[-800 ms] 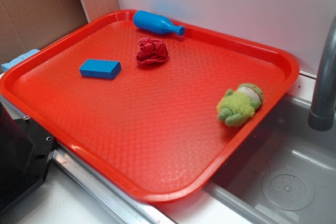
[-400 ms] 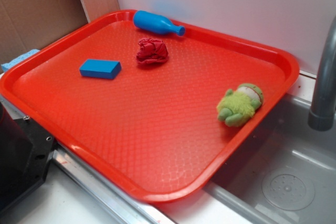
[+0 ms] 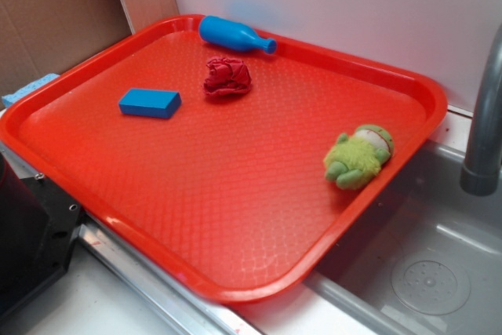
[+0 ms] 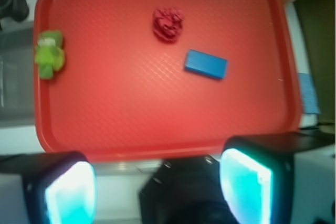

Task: Grab the green animal.

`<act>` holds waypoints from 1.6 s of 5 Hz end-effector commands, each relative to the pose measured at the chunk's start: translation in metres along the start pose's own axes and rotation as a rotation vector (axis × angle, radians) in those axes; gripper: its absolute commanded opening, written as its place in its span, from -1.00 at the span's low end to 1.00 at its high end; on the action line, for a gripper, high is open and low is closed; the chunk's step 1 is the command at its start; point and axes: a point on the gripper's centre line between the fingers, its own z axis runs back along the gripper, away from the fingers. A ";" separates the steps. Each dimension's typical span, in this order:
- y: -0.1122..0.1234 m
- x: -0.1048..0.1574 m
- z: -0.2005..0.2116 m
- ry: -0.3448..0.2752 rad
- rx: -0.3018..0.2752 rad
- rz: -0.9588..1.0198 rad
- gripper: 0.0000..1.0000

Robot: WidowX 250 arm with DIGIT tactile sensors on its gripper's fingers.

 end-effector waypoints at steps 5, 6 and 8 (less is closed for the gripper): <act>-0.133 0.104 -0.129 -0.067 -0.182 -0.043 1.00; -0.154 0.113 -0.151 -0.044 -0.162 -0.071 1.00; -0.169 0.113 -0.180 -0.001 -0.142 -0.106 1.00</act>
